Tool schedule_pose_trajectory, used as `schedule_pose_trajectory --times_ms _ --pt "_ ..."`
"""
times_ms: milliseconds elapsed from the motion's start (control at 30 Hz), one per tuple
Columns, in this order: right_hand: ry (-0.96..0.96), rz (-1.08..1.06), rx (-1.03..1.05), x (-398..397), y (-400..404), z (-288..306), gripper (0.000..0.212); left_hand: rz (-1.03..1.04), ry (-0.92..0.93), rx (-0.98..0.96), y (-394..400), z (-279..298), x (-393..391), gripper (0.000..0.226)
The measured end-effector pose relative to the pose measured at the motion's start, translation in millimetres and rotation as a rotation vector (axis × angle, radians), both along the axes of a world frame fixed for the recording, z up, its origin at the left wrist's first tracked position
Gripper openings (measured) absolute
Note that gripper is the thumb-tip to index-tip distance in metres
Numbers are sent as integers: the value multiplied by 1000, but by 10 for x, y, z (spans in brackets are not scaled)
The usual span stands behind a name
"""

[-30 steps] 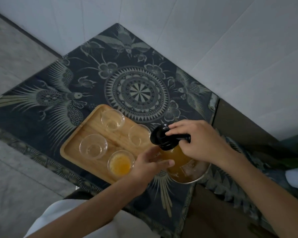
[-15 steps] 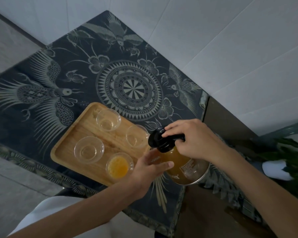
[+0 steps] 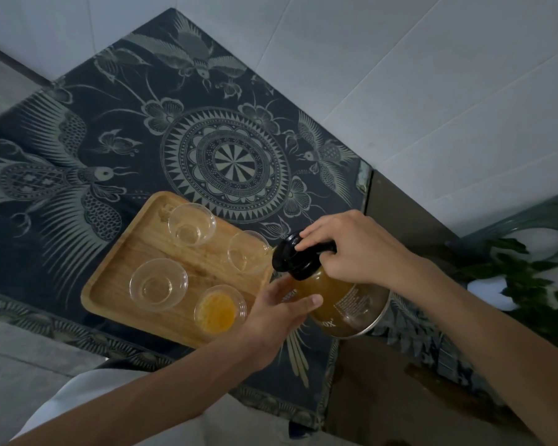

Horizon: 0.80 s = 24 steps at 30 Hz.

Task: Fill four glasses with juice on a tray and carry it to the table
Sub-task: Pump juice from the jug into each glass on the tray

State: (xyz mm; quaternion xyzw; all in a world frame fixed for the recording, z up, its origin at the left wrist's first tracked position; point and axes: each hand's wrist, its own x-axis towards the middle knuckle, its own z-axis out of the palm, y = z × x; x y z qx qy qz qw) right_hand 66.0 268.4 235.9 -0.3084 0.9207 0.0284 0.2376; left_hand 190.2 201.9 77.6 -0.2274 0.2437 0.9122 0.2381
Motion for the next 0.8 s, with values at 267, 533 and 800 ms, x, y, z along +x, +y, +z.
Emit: schedule_pose_trajectory --times_ms 267,533,800 --pt "6 -10 25 -19 -50 64 56 -7 7 31 -43 77 -18 72" --pt "6 -28 18 -6 -43 117 55 -7 16 35 -43 112 -31 89" --pt "4 -27 18 -34 -59 195 56 -13 16 53 -32 157 -72 77"
